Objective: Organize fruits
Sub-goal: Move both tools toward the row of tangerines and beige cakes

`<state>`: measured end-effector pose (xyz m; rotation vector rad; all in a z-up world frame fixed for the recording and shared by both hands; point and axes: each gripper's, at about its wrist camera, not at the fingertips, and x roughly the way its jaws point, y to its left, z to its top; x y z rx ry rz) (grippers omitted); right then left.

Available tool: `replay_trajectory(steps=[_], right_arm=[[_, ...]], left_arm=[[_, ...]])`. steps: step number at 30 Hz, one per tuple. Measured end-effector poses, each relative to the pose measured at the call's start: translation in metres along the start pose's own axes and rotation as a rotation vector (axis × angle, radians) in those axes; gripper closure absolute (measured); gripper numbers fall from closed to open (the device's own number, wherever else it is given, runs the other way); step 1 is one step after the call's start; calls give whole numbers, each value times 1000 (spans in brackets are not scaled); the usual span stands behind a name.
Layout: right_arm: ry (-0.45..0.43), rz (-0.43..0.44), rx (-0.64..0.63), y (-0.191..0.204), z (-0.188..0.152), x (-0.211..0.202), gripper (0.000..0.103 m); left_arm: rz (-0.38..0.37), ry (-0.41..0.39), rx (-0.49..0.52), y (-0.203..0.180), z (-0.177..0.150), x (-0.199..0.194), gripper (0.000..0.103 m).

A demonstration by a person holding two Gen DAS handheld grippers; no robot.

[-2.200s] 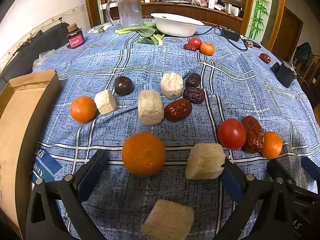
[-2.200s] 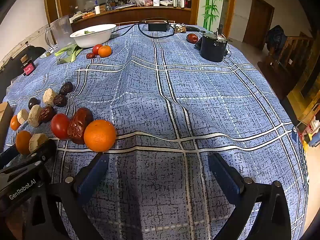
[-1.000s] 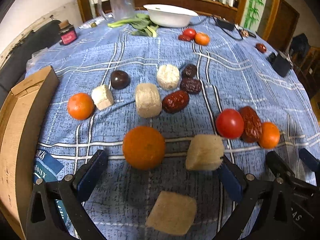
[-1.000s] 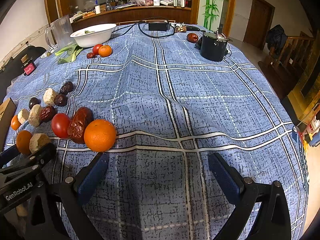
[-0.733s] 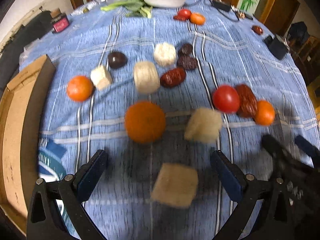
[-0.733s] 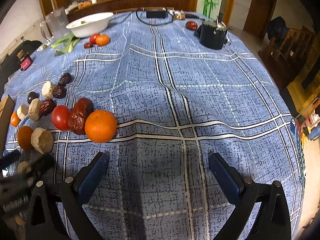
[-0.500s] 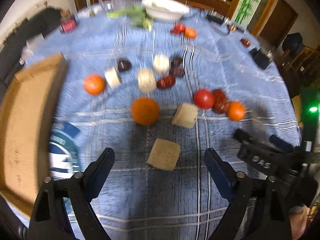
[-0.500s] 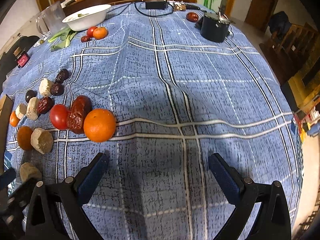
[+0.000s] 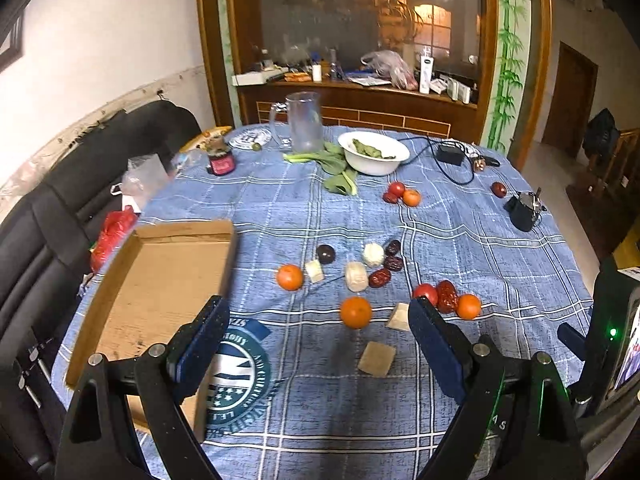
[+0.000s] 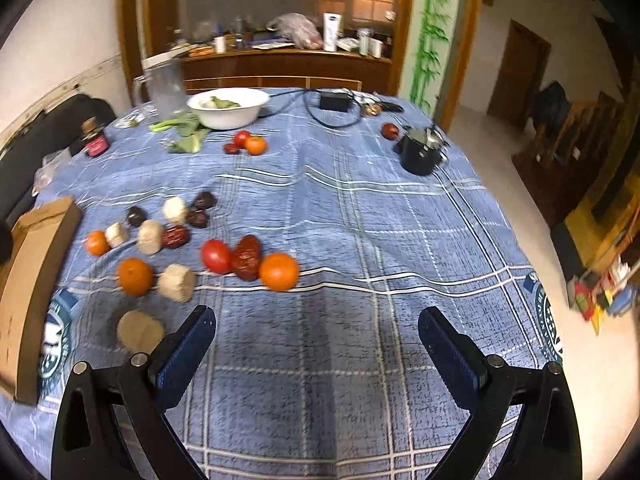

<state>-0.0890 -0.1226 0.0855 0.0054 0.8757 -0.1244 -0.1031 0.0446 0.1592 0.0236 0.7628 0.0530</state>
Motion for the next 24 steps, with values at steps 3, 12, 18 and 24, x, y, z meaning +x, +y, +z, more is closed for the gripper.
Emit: replay_trajectory(steps=[3, 12, 18, 24], right_arm=[[3, 9, -2, 5, -3, -5, 1], [34, 48, 12, 13, -4, -7, 1], [34, 76, -7, 24, -3, -8, 1], [45, 77, -13, 31, -2, -3, 1]], left_arm=[[38, 3, -9, 6, -2, -4, 12], [37, -59, -19, 17, -7, -18, 12], [26, -42, 17, 15, -7, -16, 12], [18, -21, 34, 13, -8, -10, 12]])
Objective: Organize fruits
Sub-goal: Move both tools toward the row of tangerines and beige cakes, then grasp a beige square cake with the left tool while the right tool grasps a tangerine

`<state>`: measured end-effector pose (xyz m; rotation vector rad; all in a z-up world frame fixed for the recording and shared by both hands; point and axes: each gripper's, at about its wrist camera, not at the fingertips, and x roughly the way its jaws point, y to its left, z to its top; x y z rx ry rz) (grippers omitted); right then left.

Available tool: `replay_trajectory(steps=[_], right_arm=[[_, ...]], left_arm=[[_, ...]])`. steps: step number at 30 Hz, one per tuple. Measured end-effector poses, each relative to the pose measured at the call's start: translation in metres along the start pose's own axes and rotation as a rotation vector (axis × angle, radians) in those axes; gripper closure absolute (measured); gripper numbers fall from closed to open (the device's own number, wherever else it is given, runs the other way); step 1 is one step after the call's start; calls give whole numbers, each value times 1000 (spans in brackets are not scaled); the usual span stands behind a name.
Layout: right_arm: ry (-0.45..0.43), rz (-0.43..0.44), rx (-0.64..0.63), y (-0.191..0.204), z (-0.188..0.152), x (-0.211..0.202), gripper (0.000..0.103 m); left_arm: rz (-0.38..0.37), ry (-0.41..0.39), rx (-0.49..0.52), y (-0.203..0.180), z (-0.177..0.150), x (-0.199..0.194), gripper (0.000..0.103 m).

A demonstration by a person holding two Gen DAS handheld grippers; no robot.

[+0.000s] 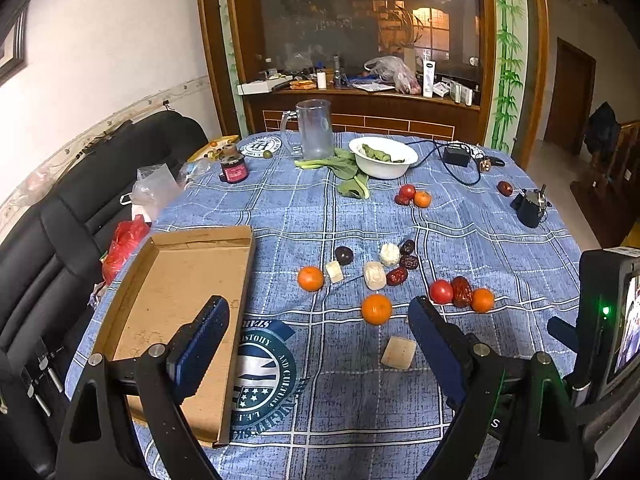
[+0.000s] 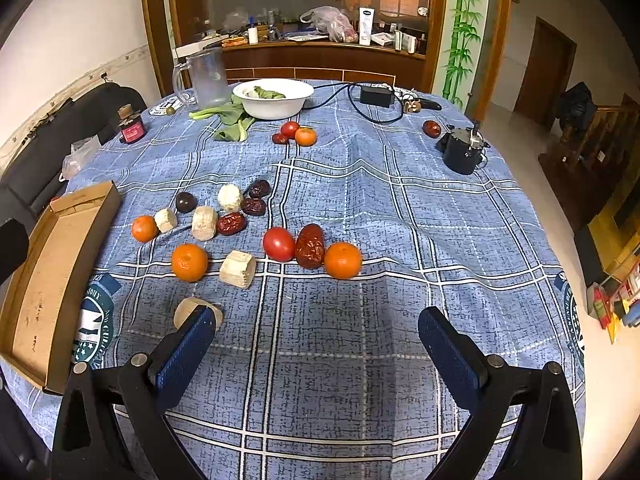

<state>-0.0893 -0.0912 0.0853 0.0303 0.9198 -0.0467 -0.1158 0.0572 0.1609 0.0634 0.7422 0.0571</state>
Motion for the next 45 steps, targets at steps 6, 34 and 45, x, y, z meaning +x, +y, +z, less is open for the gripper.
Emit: replay_trajectory(steps=[6, 34, 45], right_arm=[[21, -8, 9, -1, -1, 9, 1], [132, 63, 78, -42, 0, 53, 25], [129, 140, 95, -48, 16, 65, 29]], left_arm=[[-19, 28, 20, -4, 0, 13, 12], [-281, 327, -50, 17, -20, 122, 36], [-424, 358, 55, -33, -31, 128, 40]])
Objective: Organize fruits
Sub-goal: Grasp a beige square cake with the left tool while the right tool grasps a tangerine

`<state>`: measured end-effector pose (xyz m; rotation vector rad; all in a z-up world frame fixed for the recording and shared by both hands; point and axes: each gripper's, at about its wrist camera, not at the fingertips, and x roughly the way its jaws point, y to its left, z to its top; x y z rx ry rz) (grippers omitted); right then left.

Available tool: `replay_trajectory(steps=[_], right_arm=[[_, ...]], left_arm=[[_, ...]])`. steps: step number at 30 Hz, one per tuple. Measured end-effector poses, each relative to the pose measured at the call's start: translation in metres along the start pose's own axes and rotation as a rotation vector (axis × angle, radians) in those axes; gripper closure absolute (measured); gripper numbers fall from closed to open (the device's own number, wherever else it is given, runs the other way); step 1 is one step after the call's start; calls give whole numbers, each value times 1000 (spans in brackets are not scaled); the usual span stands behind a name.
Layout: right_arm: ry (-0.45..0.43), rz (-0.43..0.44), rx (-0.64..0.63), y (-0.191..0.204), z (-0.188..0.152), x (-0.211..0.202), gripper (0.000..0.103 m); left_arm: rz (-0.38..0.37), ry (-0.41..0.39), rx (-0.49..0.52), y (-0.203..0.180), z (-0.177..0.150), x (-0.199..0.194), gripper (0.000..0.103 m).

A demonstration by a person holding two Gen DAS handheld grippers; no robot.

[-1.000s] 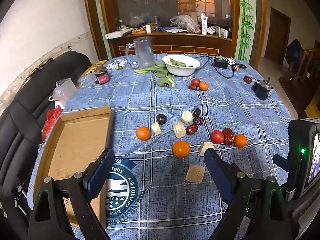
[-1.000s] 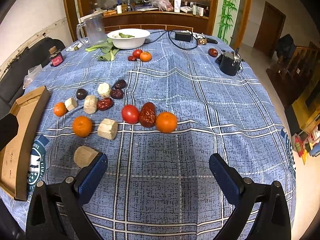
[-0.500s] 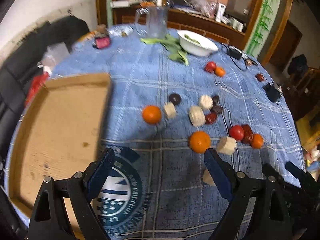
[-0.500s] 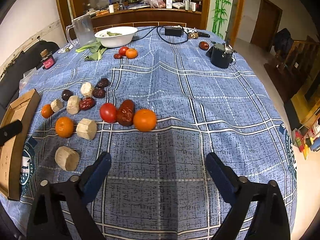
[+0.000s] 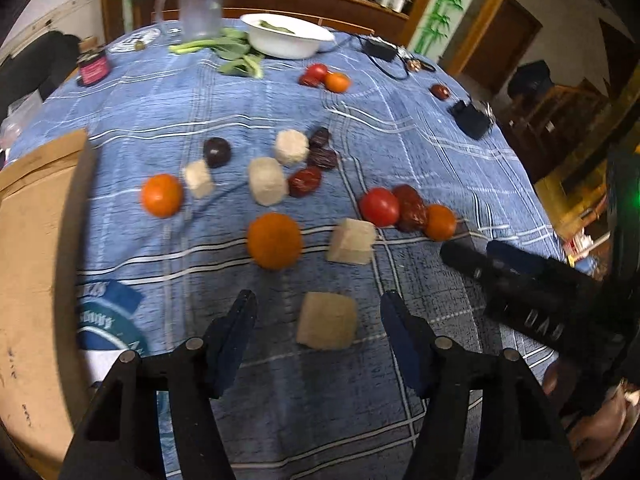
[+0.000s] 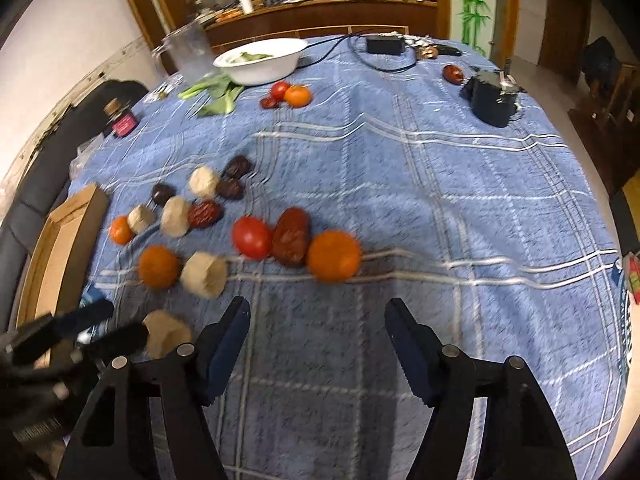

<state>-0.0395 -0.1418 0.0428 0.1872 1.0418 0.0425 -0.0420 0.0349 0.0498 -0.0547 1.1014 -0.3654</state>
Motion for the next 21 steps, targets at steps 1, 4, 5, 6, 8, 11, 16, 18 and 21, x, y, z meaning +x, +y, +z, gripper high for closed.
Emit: replay_trajectory(steps=[1, 4, 5, 6, 8, 11, 16, 18, 21], right_arm=[[3, -4, 5, -5, 2, 1, 29], [5, -16, -9, -13, 7, 6, 29], [4, -19, -17, -14, 9, 9, 29], [3, -22, -24, -14, 11, 11, 29], [0, -22, -36, -14, 17, 15, 29], [7, -12, -57, -12, 22, 23, 33], [46, 9, -87, -7, 25, 41, 49], [41, 3, -100, -5, 26, 42, 57], [51, 21, -92, -3, 27, 42, 68]], left_arm=[[1, 4, 6, -3, 0, 4, 40], [-2, 24, 13, -7, 1, 17, 41], [-9, 32, 10, -8, 1, 21, 51], [-14, 43, 8, -8, 1, 25, 59], [29, 48, 23, -10, -2, 28, 73], [13, 48, -5, -4, -2, 27, 73], [9, 53, -40, 0, -5, 22, 73], [10, 50, -47, 1, -8, 18, 73], [14, 27, -65, 5, -8, 6, 73]])
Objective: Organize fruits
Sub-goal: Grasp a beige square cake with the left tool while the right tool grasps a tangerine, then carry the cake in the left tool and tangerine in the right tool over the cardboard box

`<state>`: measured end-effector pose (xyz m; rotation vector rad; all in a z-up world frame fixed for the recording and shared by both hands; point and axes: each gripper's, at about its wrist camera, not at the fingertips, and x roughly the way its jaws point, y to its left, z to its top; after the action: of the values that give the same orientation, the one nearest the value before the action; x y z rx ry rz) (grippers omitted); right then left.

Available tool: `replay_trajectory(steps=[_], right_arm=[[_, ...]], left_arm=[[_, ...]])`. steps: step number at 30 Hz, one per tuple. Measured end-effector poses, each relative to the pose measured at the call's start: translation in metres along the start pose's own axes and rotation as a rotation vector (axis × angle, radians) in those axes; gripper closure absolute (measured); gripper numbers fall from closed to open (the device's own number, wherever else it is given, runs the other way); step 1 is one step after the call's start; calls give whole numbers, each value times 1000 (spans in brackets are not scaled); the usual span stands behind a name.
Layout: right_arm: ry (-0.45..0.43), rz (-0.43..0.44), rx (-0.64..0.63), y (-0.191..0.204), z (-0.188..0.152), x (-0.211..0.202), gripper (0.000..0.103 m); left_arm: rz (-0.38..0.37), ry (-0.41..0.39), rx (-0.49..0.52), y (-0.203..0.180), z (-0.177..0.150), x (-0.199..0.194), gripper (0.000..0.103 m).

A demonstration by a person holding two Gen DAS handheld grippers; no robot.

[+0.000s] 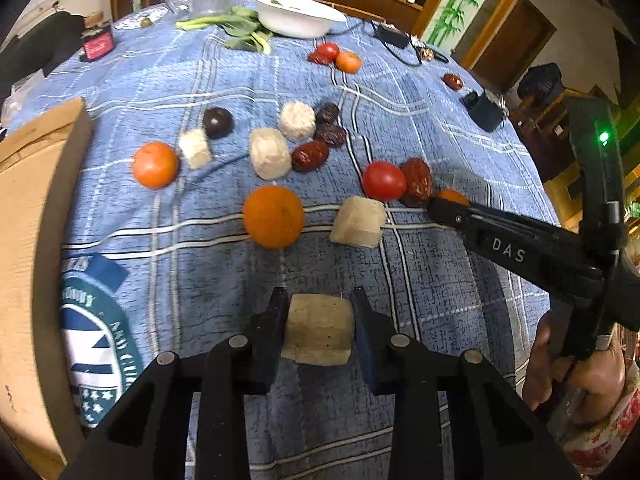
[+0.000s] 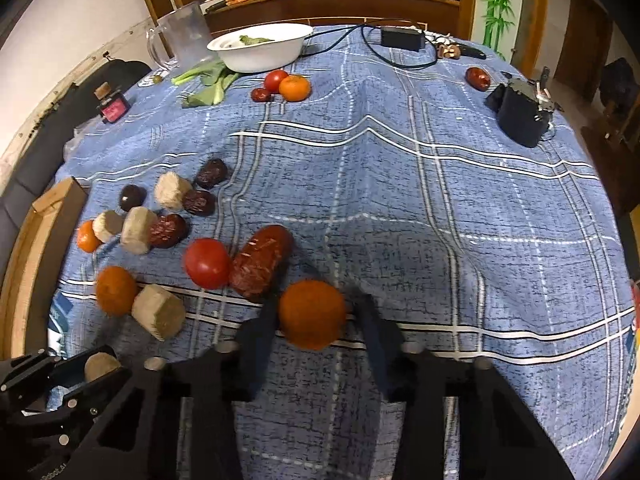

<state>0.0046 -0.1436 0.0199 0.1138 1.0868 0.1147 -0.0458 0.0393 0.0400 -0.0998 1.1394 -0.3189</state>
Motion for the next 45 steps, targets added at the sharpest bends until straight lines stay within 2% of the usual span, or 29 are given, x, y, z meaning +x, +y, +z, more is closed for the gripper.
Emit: replay_trajectory(steps=[7, 11, 16, 18, 24, 27, 30, 34, 38, 45], right_arm=[[-24, 6, 39, 3, -12, -27, 68], [-37, 51, 13, 30, -18, -45, 68], [-28, 200, -127, 113, -15, -55, 67], [-12, 268, -207, 158, -15, -56, 67], [14, 390, -451, 281, -22, -58, 67], [50, 428, -533, 324, -34, -50, 67], [93, 433, -589, 353, -47, -36, 67], [139, 414, -628, 374, -60, -16, 66], [165, 379, -648, 385, -65, 4, 66], [169, 352, -661, 389, -73, 11, 66]], left_arm=[[-9, -66, -89, 28, 0, -31, 73], [8, -111, -159, 59, -3, -55, 73], [95, -160, -245, 109, -13, -87, 72], [135, -180, -291, 132, -19, -102, 72], [292, -201, -421, 208, -48, -142, 72], [326, -185, -479, 239, -66, -148, 72], [327, -158, -528, 266, -81, -147, 72], [315, -133, -549, 283, -91, -141, 72], [294, -119, -551, 287, -93, -136, 72], [275, -136, -555, 287, -95, -144, 72]])
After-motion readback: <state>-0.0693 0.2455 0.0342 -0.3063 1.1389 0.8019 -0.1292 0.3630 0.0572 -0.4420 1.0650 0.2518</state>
